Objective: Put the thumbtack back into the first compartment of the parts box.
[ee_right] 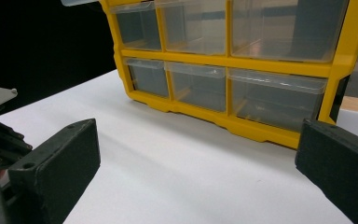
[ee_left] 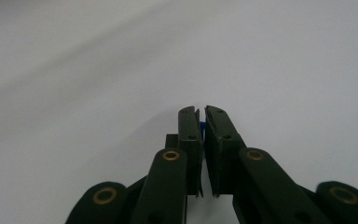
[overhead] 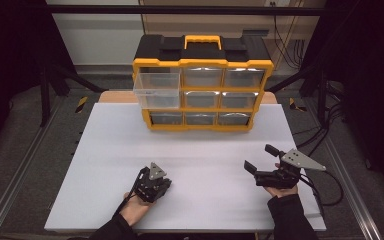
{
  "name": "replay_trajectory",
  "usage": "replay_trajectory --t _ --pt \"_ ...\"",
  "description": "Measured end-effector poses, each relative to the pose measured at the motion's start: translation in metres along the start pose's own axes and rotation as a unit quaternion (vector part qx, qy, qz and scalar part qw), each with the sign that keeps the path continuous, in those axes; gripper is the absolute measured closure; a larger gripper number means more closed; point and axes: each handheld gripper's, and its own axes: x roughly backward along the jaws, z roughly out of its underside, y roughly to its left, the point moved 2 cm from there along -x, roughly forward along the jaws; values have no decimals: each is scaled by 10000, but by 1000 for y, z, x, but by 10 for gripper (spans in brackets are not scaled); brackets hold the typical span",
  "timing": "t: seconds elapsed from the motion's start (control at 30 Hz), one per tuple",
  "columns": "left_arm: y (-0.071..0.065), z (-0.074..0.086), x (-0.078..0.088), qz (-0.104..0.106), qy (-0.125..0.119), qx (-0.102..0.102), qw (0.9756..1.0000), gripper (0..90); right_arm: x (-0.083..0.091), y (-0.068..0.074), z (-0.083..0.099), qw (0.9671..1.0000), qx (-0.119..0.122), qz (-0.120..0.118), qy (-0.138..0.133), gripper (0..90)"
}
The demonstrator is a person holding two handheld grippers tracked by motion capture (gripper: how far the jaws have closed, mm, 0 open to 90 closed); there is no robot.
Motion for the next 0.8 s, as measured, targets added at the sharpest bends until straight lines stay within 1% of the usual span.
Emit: replay_trajectory --t 0.1,0.13,0.17,0.23,0.27,0.33,0.43,0.47,0.5,0.53,0.6,0.67,0.73,0.77,0.8 --pt "1 0 0 8 8 17 10000 850 0 0 0 10000 1 -19 -6 5" --pt "1 0 1 -4 -9 -18 10000 850 0 0 0 10000 8 -4 5 4" --pt "2 -1 2 36 19 -18 10000 850 0 0 0 10000 1 -4 1 4" --pt "4 -2 4 6 -68 28 10000 850 0 0 0 10000 26 -46 3 5" --pt "5 -3 5 1 -44 -22 10000 850 0 0 0 10000 13 -50 3 5" --pt "6 -4 7 11 -103 38 9999 850 -1 0 0 10000 12 -23 14 4" --pt "8 -5 11 14 -120 42 9999 850 0 0 1 10000 41 -37 6 4" --pt "9 -6 12 -18 -170 32 9998 850 -1 0 0 10000 28 -27 8 4" --pt "10 -7 14 9 -155 39 9999 850 0 0 0 10000 9 -15 17 4" --pt "10 -8 15 12 -203 58 9998 850 0 0 0 10000 1 -21 15 4" --pt "12 -9 19 27 -220 66 9997 850 0 0 0 10000 5 -19 18 4" --pt "14 -11 23 50 -259 70 9996 851 0 -1 1 10000 50 -32 8 4" --pt "16 -12 25 32 -307 59 9995 850 -1 0 1 10000 45 -24 24 4" --pt "16 -12 26 70 -286 63 9995 850 -1 0 1 10000 37 -24 31 4" --pt "17 -12 27 58 -294 61 9995 850 -1 -1 1 10000 62 -21 34 4"
